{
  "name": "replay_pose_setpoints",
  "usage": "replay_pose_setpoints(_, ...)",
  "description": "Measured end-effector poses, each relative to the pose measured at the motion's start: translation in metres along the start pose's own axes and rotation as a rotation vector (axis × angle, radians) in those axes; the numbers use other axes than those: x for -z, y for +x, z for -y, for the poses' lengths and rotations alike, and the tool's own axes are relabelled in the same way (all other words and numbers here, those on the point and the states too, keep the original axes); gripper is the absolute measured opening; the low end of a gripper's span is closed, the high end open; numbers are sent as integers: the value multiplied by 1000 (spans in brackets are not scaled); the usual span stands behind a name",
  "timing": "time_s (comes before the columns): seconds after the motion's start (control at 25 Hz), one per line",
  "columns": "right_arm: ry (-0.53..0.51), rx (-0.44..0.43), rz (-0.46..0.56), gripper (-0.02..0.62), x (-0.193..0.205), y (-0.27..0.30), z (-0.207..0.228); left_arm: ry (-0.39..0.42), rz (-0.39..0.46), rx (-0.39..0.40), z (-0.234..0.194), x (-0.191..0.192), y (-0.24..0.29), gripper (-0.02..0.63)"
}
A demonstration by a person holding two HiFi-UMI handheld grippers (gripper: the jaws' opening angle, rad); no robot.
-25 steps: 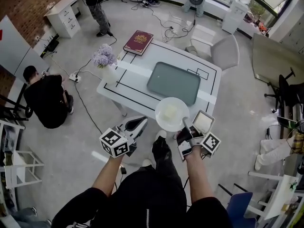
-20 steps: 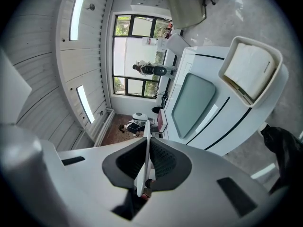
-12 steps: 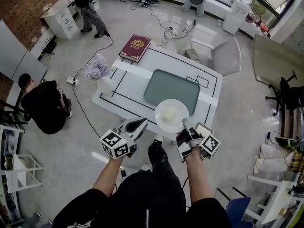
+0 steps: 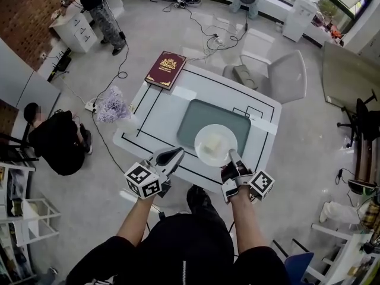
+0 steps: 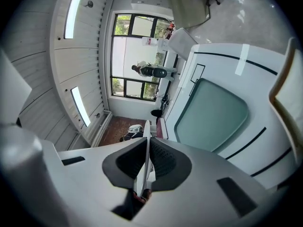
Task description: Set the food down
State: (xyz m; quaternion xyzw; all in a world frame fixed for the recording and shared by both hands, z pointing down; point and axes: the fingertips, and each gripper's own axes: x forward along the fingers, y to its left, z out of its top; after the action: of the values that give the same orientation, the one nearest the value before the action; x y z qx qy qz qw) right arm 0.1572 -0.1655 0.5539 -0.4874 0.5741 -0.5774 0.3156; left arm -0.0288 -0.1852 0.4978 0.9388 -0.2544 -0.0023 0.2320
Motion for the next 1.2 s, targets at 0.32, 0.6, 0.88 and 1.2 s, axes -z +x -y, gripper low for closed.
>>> replay_pose_setpoints(0.32,-39,32,-7,20,-31,40,16,-12,-10,-30,-36,-17,43,6)
replay_pose_setpoints(0.6,-11,41,-4,20,-40,62,27,-27,-33,-36,-54,-19,59,6)
replay_pose_setpoints(0.88,14,48,25,20,-40,75,33,-41,-74,-11,-74,-18,68,6)
replay_pose_setpoints(1.2,5,96,62,20,-37,86,48,-56,-107,42,-84,-14,76,6)
